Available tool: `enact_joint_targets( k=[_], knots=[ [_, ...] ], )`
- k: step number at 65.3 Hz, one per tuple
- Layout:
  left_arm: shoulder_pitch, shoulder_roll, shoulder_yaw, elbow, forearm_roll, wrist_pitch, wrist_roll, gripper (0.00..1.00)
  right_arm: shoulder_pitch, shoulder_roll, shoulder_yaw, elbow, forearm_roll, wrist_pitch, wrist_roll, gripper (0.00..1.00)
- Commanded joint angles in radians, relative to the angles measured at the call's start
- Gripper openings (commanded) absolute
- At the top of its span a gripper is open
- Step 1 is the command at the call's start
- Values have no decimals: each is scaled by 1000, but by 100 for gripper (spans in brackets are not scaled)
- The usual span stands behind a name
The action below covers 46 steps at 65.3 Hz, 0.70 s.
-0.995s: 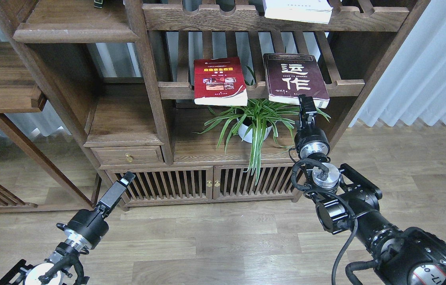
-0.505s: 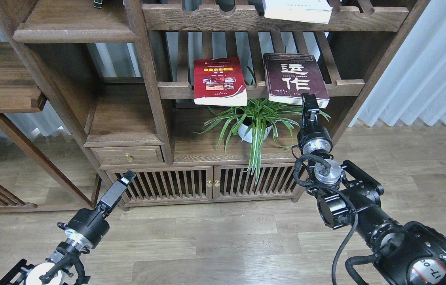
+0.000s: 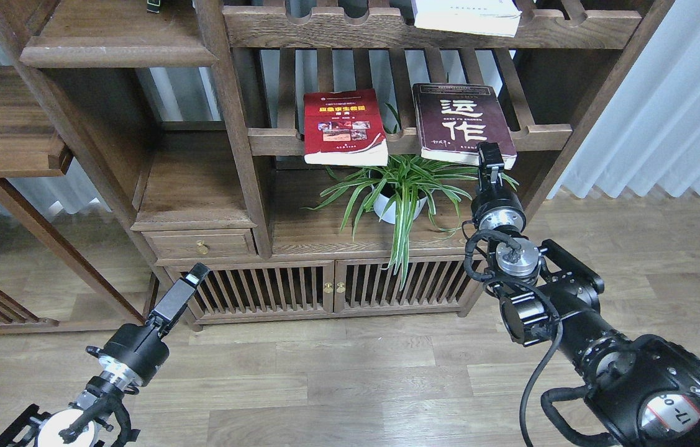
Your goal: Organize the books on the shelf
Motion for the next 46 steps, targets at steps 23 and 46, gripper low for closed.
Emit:
enact_joint_targets(
  k=[23, 46],
  knots=[
    [-14, -1, -4, 0, 0, 0, 1, 100, 5, 0, 5, -2, 2, -2, -30, 98],
    [-15, 4, -6, 3, 0, 0, 0, 100, -43, 0, 16, 48, 11, 106, -16, 99]
  ],
)
